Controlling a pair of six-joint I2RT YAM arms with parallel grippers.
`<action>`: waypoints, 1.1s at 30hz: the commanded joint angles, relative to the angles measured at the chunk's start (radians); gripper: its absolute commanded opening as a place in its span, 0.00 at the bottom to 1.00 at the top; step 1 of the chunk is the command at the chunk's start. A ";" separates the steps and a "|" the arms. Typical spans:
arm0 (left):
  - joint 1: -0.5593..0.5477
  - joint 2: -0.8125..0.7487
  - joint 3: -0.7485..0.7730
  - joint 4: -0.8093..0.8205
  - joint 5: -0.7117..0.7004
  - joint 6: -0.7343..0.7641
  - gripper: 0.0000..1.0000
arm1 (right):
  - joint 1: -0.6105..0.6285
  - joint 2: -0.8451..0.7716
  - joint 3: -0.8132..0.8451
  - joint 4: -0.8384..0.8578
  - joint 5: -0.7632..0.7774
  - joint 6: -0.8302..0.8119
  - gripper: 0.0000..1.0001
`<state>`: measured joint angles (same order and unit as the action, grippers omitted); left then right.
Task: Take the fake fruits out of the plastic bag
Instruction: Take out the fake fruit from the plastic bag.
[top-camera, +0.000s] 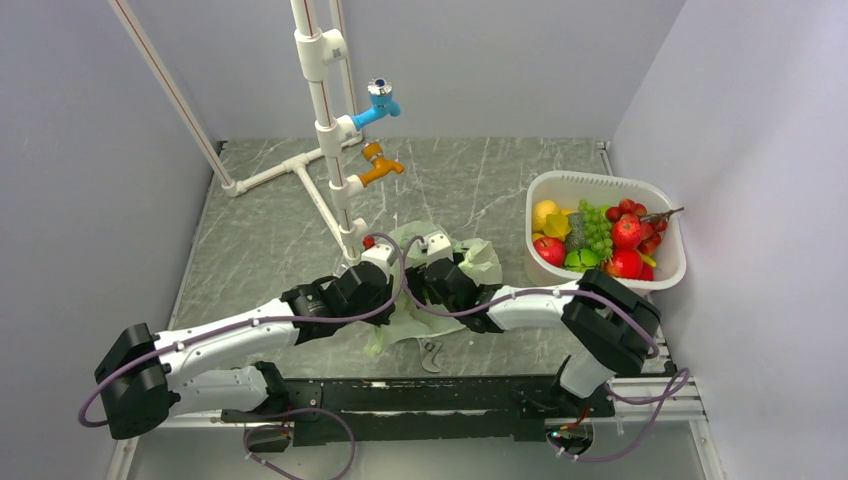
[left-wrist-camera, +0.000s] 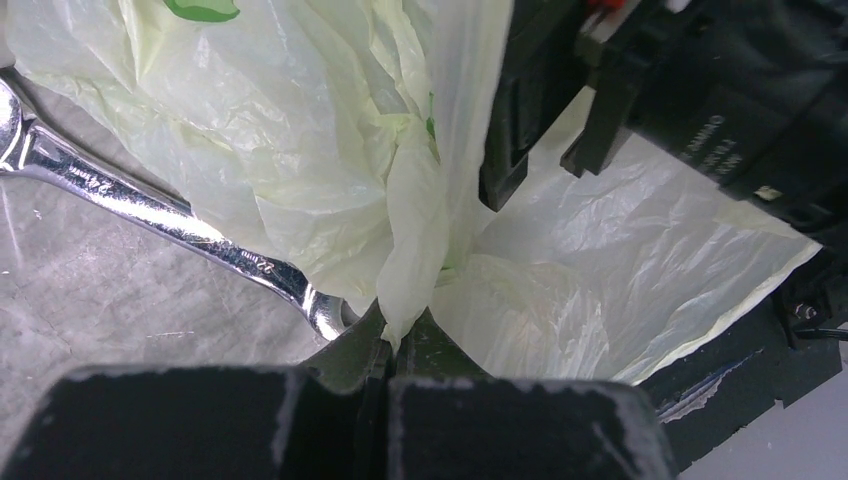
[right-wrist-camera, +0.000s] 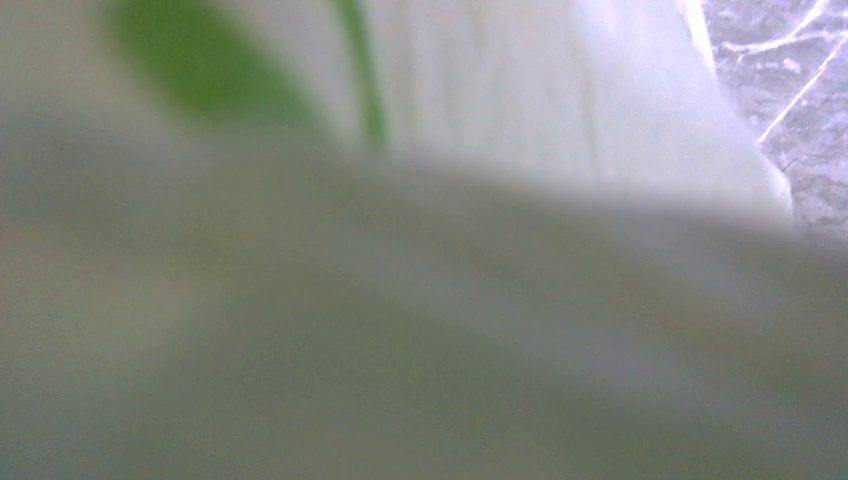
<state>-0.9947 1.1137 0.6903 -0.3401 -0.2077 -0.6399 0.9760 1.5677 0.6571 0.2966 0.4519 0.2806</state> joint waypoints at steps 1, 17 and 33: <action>-0.004 -0.026 0.013 -0.003 -0.026 0.010 0.00 | 0.001 0.033 0.024 0.011 0.006 0.007 0.87; -0.004 -0.007 0.035 -0.006 -0.072 -0.001 0.00 | 0.000 -0.139 -0.002 -0.015 -0.042 -0.010 0.21; -0.005 -0.021 0.041 -0.005 -0.123 -0.040 0.00 | 0.001 -0.414 -0.082 -0.072 -0.177 0.067 0.00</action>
<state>-0.9947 1.1103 0.6941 -0.3573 -0.2958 -0.6556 0.9760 1.1816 0.5907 0.2245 0.3309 0.2996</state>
